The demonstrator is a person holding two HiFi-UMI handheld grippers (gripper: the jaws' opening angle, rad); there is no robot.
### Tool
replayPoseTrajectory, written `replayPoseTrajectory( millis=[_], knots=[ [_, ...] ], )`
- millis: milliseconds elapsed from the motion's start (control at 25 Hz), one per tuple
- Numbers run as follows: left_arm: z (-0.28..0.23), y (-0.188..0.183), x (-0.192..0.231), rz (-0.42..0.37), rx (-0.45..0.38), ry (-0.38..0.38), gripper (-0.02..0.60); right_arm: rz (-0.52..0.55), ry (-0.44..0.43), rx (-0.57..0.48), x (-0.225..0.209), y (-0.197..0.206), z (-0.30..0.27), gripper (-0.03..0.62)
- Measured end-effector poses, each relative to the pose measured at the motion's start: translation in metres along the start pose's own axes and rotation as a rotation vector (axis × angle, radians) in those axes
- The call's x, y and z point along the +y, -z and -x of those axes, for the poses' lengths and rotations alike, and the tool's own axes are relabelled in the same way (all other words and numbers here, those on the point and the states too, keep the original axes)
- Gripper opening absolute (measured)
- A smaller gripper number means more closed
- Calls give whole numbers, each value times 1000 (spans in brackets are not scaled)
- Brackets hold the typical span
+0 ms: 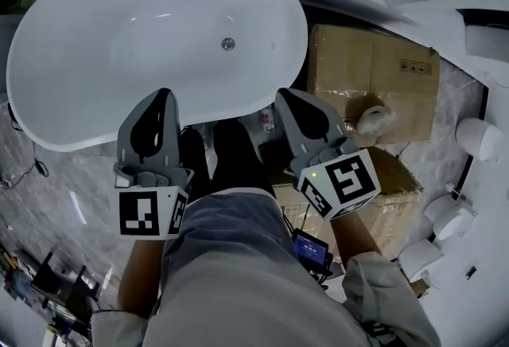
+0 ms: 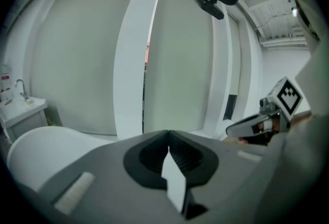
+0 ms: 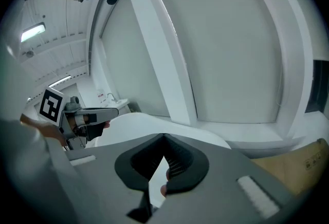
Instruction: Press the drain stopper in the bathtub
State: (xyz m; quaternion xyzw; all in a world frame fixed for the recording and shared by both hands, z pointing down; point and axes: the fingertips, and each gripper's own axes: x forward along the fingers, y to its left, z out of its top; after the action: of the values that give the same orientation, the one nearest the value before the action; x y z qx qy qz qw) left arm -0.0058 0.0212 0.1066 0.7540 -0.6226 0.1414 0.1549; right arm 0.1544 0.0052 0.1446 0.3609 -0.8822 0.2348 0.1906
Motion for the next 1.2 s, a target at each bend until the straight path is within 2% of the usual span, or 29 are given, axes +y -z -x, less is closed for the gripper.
replayPoseTrajectory(
  millis=[280,560,800,1200],
  knots=[
    [-35,21,10,1,6,-24,0,52,-13,13,-8,6,-45,0],
    [-58,46,28,24,26,-36,0,49,3,-2,-28,23,-87,0],
    [-75,77,30,33,56,-11,0,42,44,41,-42,56,-116,0],
    [-97,132,45,75,79,13,0,25,63,84,-57,115,-159,0]
  ],
)
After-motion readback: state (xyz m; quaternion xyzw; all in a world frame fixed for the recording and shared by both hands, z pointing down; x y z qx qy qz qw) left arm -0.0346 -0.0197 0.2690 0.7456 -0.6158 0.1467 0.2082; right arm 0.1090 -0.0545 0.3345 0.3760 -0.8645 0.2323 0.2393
